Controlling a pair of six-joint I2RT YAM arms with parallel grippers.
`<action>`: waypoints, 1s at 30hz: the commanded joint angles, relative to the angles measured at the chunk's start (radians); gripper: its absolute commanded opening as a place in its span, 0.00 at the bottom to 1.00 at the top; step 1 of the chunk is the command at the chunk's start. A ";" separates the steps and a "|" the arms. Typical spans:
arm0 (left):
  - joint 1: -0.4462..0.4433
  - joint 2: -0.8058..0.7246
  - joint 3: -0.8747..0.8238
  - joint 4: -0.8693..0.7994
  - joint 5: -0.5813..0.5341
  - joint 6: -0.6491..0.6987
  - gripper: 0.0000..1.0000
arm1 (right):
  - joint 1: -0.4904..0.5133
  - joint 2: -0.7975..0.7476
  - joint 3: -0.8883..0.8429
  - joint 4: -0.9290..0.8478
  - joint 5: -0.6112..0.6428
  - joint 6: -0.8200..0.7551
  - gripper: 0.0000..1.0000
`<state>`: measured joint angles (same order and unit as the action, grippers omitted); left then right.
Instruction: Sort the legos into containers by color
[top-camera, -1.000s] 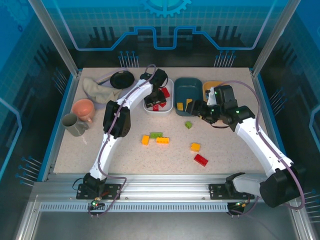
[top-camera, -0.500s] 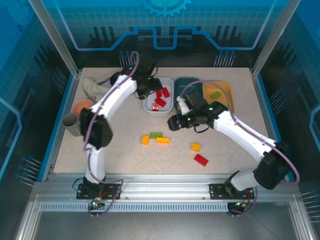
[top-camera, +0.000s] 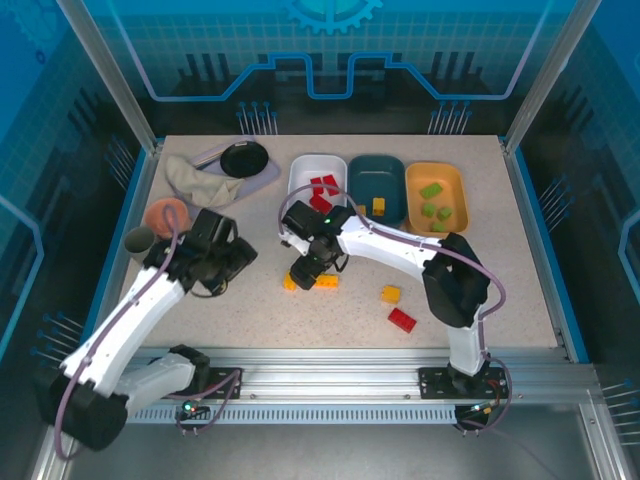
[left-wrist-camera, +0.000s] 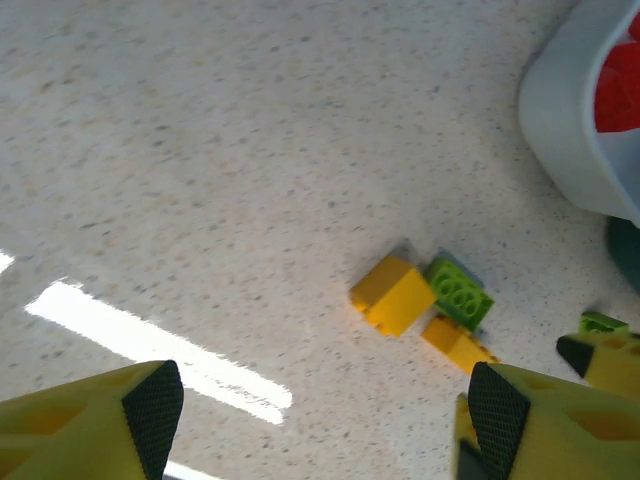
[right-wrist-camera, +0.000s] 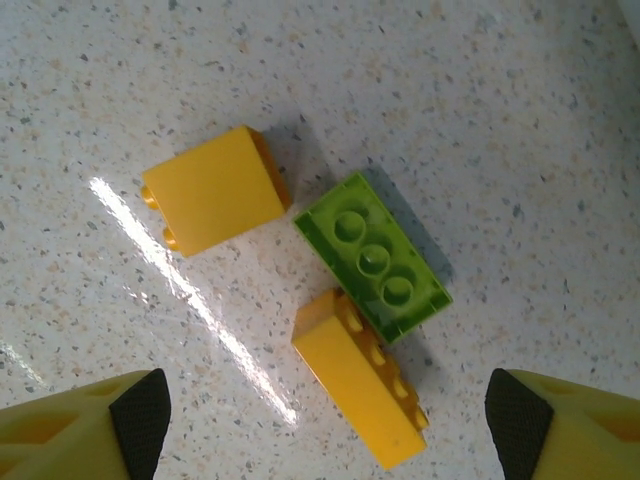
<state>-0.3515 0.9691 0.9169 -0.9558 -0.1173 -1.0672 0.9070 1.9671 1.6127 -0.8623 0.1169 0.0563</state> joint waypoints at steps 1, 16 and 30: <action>-0.001 -0.106 -0.043 -0.065 -0.055 -0.070 0.79 | 0.051 0.045 0.077 -0.029 -0.020 -0.077 0.86; -0.001 -0.213 -0.073 -0.152 -0.062 -0.098 0.79 | 0.081 0.312 0.306 -0.095 -0.008 -0.063 0.76; -0.001 -0.202 -0.073 -0.130 -0.046 -0.087 0.78 | 0.081 0.339 0.327 -0.116 -0.003 -0.045 0.43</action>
<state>-0.3515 0.7616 0.8600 -1.0840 -0.1707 -1.1534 0.9752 2.3035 1.9247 -0.9493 0.1089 0.0048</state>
